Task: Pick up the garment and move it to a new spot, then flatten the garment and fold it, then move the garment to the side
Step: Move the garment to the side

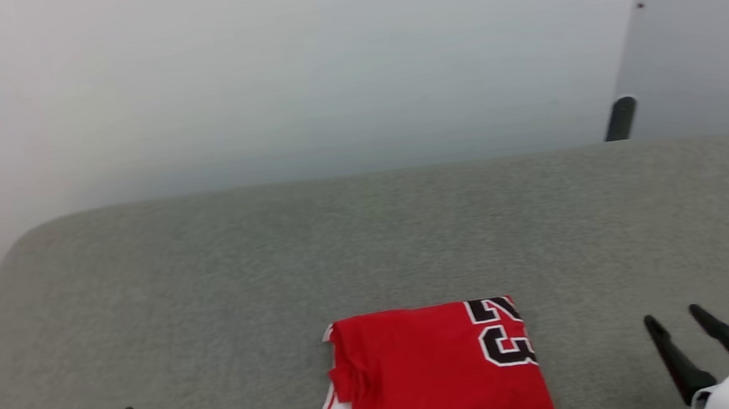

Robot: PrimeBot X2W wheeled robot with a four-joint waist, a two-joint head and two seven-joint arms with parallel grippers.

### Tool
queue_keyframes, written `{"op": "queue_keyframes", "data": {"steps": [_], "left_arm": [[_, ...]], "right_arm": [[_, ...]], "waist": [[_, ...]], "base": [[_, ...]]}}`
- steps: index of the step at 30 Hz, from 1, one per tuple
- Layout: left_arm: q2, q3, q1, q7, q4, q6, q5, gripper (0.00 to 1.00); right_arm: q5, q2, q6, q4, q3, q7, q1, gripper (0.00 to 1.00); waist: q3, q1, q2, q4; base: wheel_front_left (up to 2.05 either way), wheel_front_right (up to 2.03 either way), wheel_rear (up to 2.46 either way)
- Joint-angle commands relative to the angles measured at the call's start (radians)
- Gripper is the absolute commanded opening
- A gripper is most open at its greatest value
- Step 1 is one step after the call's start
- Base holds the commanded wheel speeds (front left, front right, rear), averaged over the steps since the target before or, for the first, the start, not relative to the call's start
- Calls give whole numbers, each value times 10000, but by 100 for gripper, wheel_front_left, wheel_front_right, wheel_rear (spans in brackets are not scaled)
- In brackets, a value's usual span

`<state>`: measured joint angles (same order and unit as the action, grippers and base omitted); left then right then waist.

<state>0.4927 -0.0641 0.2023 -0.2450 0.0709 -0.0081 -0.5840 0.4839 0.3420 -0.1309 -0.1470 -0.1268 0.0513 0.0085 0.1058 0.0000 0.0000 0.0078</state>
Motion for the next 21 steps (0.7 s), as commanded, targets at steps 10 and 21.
{"op": "queue_keyframes", "data": {"steps": [10,21], "left_arm": [[1,-362,-506,382,-234,41,143,100],[-377,-906,-882,532,-199,-6,119,100]], "right_arm": [[380,52,6,-591,-830,1248,-535,100],[486,372,5,-1500,-1425,3233,-1267,100]], "waist": [[-386,0,0,1615],[-962,0,0,2713]], "base": [[0,0,0],[0,0,0]]}}
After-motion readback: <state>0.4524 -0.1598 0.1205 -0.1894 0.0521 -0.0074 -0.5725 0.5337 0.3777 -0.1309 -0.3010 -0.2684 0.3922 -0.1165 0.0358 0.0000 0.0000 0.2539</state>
